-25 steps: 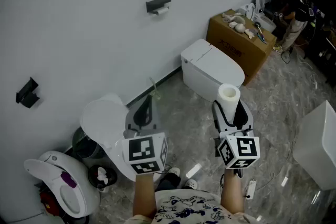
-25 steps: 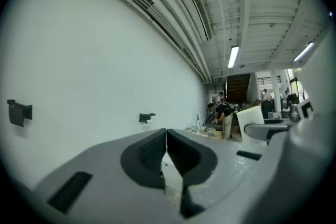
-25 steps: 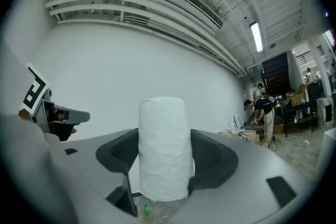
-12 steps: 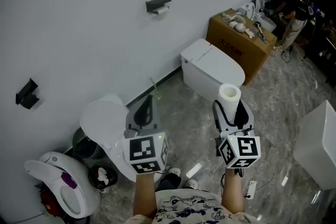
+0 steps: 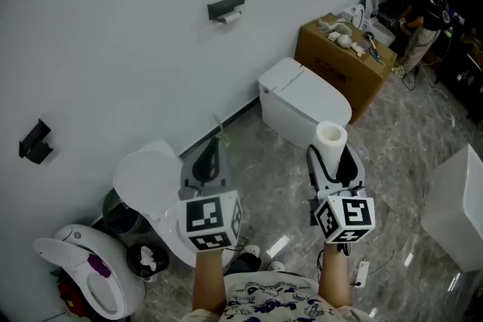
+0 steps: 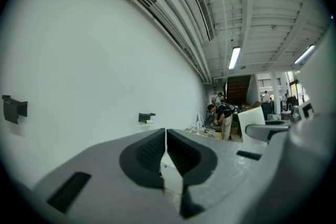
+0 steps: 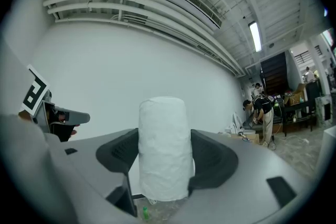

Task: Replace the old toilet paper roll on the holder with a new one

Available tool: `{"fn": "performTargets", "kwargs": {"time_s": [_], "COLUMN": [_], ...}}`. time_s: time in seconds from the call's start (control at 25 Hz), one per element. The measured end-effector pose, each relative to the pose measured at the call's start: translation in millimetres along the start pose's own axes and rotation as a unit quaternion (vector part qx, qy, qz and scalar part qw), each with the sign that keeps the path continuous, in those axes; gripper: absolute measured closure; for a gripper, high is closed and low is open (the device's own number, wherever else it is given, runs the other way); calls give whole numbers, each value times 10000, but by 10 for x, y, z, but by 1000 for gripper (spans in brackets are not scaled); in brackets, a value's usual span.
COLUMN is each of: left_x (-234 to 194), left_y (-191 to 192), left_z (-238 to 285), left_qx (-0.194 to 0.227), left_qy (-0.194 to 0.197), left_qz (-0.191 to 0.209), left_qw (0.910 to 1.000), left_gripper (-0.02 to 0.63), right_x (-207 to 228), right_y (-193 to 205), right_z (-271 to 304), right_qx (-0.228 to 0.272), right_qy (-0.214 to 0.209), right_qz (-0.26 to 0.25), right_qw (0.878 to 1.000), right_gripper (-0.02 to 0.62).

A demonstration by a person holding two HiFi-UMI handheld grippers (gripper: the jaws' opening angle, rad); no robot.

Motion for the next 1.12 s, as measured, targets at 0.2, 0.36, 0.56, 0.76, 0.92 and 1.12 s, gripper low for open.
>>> {"fn": "performTargets", "kwargs": {"time_s": [0.2, 0.36, 0.56, 0.76, 0.92, 1.12], "left_x": [-67, -170, -219, -292, -276, -198], "left_y": [7, -40, -80, -63, -15, 87], "left_z": [158, 232, 304, 335, 392, 563], "left_qx": [36, 248, 327, 304, 237, 92], "left_qy": [83, 23, 185, 168, 189, 213], "left_qz": [27, 4, 10, 86, 98, 188], "left_qw": [10000, 9997, 9993, 9994, 9995, 9996], "left_gripper": [601, 574, 432, 370, 367, 367], "right_x": [-3, -43, -64, -78, -40, 90], "right_y": [30, 59, 67, 53, 99, 194], "right_z": [145, 229, 275, 289, 311, 420], "right_qx": [14, 24, 60, 89, 64, 24], "right_qy": [67, 126, 244, 344, 363, 365], "right_qz": [16, 12, 71, 48, 76, 160], "right_qw": [10000, 9999, 9997, 9994, 9993, 9992], "right_gripper": [284, 284, 284, 284, 284, 284]}}
Point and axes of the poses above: the fingertips, and each gripper's own axes: z forward along the fingers, x to its right, y out of its underside, the point moved 1 cm from there along -z, backward along the fingers, and after that the axes turned 6 degrees about x, right-handed, at the moved point
